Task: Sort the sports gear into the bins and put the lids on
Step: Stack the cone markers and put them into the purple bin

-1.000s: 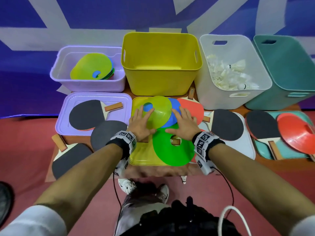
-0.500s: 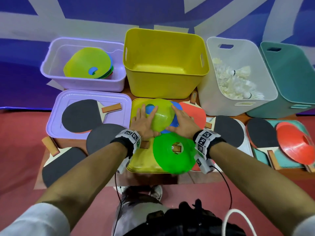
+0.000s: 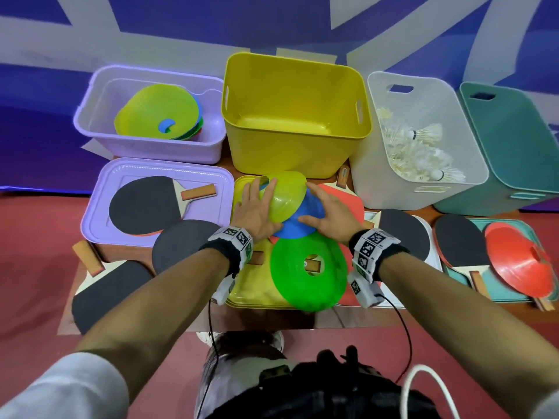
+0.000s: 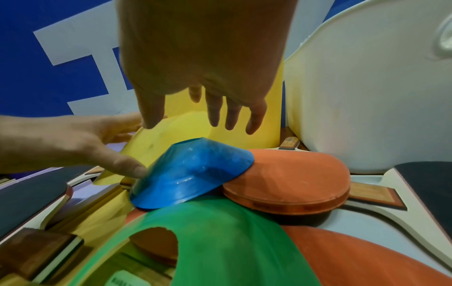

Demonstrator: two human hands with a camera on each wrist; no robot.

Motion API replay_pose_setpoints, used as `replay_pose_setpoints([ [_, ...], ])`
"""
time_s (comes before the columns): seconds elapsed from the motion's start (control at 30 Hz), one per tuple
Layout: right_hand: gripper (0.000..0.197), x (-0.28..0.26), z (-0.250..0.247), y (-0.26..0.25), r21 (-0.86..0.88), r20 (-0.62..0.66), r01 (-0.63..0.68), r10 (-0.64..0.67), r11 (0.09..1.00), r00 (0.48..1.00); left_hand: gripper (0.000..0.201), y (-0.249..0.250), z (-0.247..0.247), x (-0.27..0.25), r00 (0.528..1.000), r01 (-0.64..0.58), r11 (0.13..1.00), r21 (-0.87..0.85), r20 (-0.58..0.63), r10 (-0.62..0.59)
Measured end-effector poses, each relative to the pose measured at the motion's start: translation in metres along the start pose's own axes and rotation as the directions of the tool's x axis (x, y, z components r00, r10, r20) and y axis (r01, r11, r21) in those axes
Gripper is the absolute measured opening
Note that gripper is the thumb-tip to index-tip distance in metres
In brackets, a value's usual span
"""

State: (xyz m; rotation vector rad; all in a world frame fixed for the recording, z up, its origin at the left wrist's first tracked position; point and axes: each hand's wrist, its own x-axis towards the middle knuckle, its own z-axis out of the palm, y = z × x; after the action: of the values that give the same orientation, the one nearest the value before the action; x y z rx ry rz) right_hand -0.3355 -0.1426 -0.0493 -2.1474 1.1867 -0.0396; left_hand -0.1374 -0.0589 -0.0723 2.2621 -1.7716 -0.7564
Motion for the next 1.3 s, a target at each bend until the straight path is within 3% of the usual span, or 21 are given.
replay_pose_setpoints([
  [0.2,0.094,0.002,-0.004,0.009,-0.041,-0.015,-0.088,0.088,0.995,0.996,0.108,-0.012,-0.026,-0.016,0.996,-0.043,0.987,-0.155,-0.088,0.03],
  [0.3,0.106,0.002,-0.001,0.013,-0.056,-0.007,-0.153,0.153,0.987,0.988,0.11,-0.023,-0.035,-0.024,0.993,-0.026,0.987,-0.161,-0.115,0.007],
  [0.4,0.112,0.001,0.005,0.009,-0.202,0.051,-0.19,0.204,0.961,0.978,0.111,-0.034,-0.041,-0.033,0.987,-0.018,0.987,-0.159,-0.16,-0.008],
  [0.5,0.108,0.001,0.009,-0.006,-0.411,0.07,-0.068,0.106,0.909,0.992,0.111,-0.044,-0.045,-0.041,0.984,0.014,0.991,-0.137,-0.173,-0.038],
  [0.6,0.105,0.006,0.016,-0.022,-0.458,0.112,0.072,-0.023,0.886,0.993,0.111,-0.052,-0.05,-0.047,0.983,0.052,0.994,-0.1,-0.168,-0.069],
  [0.73,0.107,0.011,0.034,-0.034,-0.485,0.181,0.079,0.011,0.871,0.983,0.108,-0.057,-0.054,-0.056,0.984,0.088,0.992,-0.09,-0.148,-0.1],
  [1.0,0.117,0.02,0.05,-0.046,-0.583,0.118,-0.026,0.116,0.812,0.986,0.108,-0.068,-0.063,-0.057,0.988,0.096,0.988,-0.125,-0.112,-0.11],
  [1.3,0.109,0.026,0.056,-0.053,-0.607,0.034,-0.086,0.133,0.79,0.99,0.109,-0.08,-0.066,-0.05,0.992,0.077,0.978,-0.196,-0.085,-0.095],
])
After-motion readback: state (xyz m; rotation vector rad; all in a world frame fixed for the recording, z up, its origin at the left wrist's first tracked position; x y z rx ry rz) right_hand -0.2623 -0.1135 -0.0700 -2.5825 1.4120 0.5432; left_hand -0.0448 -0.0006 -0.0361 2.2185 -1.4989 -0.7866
